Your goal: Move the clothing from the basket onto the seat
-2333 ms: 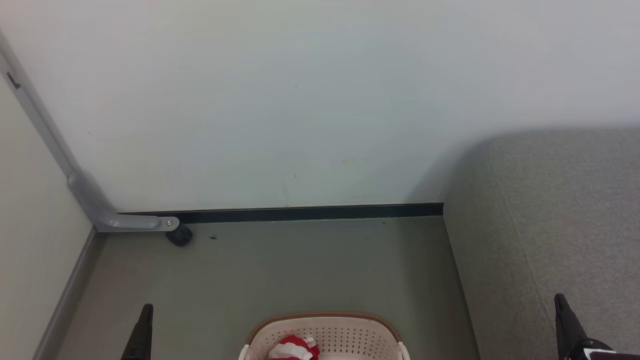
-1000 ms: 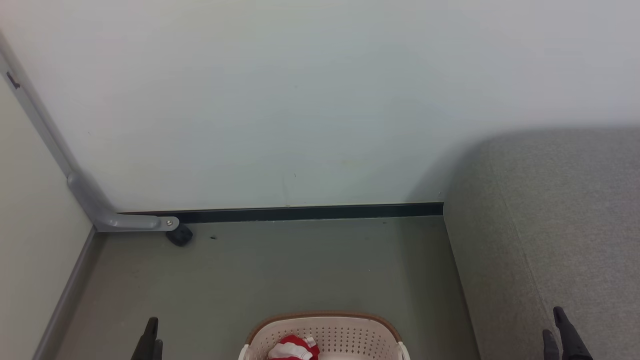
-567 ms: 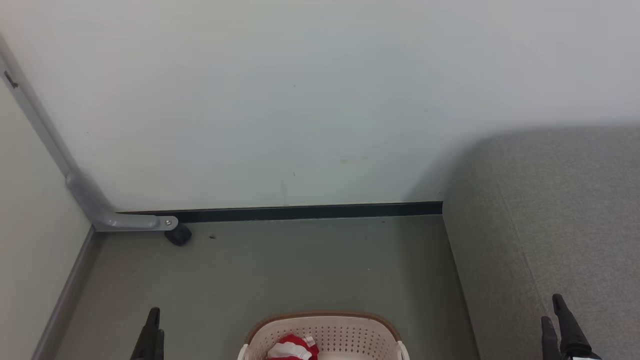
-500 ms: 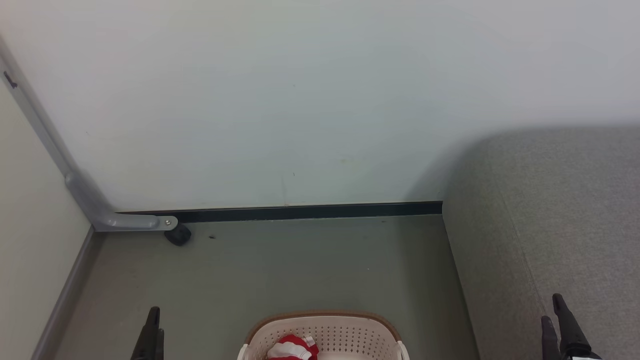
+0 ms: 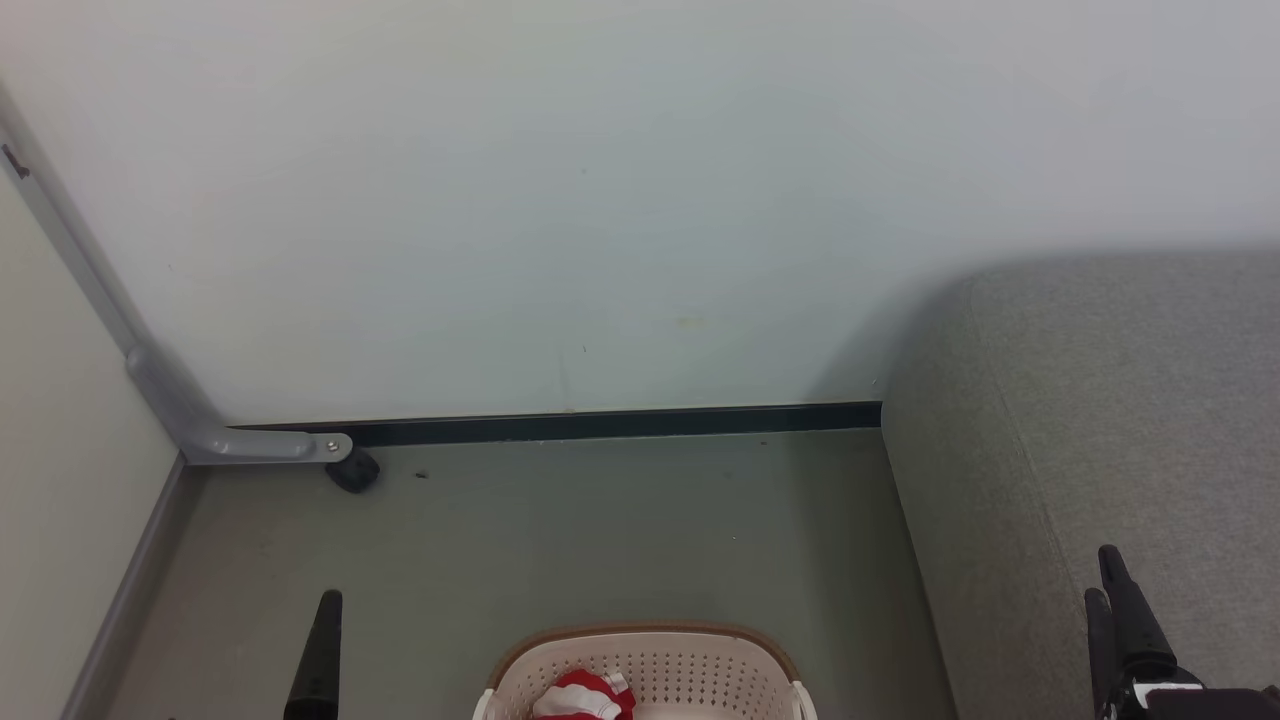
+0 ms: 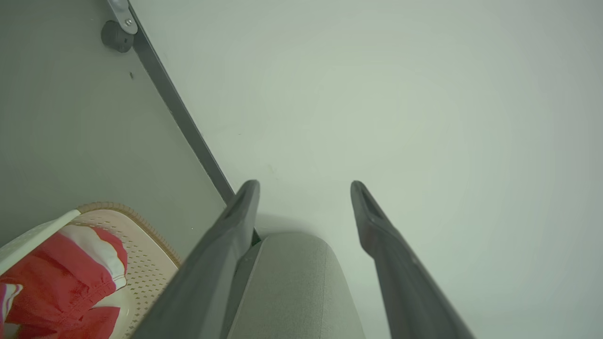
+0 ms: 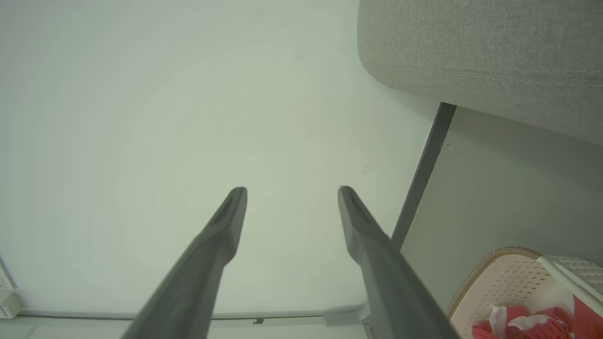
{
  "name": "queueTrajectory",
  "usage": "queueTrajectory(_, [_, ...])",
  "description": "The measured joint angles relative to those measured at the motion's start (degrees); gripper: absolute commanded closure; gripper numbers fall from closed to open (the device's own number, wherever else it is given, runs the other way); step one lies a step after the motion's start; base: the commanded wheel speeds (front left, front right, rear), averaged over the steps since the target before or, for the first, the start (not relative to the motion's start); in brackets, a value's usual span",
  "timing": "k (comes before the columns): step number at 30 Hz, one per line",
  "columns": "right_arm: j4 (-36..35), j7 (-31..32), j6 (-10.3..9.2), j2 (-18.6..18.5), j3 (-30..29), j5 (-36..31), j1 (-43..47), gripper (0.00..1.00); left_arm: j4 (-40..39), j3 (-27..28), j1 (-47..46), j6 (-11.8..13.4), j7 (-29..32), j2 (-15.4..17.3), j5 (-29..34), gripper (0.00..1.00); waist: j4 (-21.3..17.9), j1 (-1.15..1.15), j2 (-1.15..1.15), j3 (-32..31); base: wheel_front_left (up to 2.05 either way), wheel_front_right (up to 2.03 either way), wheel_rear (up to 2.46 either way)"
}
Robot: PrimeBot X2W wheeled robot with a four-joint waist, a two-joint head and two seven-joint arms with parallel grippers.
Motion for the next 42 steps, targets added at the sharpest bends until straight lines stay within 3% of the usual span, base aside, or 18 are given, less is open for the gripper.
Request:
queueTrajectory(8, [-1.2, -1.3, 0.01, -2.9, 3.5, -5.6, -0.3, 0.0, -0.1, -0.2, -1.0, 0.5, -1.4, 0.1, 7.5, 0.0, 0.0, 0.0, 0.0, -0.1, 0.0, 0.0, 0.0])
queueTrajectory(26, [1.0, -8.2, 0.01, -10.6, 13.6, -28.9, -3.5, 0.0, -0.5, -5.5, -2.2, 6.0, -5.1, 3.5, 32.7, 0.0, -0.4, 0.0, 0.0, -0.1, 0.0, 0.0, 0.0])
queueTrajectory(42, [2.8, -12.0, -1.21, -13.1, 19.0, -42.4, -5.8, 0.0, 0.3, -8.7, -3.4, 8.8, -8.2, 4.3, 47.5, 0.0, -0.7, 0.0, 0.0, 0.3, 0.0, 0.0, 0.0])
